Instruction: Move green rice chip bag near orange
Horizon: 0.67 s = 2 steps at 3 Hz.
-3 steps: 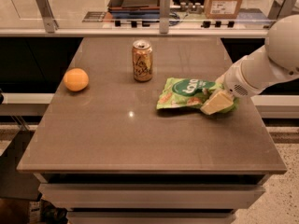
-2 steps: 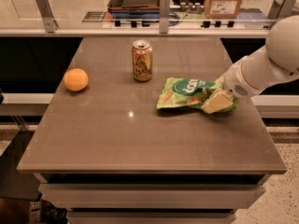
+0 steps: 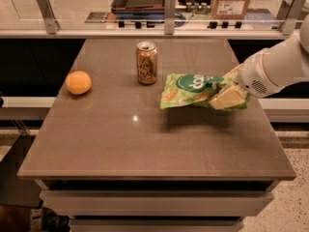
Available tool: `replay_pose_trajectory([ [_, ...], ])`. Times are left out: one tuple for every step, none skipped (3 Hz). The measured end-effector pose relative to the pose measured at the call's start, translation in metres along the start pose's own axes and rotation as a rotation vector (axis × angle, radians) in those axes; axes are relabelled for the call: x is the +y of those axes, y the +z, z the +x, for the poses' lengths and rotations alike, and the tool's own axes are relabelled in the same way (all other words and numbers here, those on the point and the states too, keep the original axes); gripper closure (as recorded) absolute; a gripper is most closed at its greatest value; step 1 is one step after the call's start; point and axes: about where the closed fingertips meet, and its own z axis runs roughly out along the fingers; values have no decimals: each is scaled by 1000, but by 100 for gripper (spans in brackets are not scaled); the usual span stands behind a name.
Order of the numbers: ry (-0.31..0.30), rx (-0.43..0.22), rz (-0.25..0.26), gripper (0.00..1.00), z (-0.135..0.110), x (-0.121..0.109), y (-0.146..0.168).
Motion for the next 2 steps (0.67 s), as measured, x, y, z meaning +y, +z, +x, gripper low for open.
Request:
replay_pose_trajectory([
  [0, -39, -61, 100, -14, 26, -17],
  [24, -80, -134, 100, -25, 57, -20],
])
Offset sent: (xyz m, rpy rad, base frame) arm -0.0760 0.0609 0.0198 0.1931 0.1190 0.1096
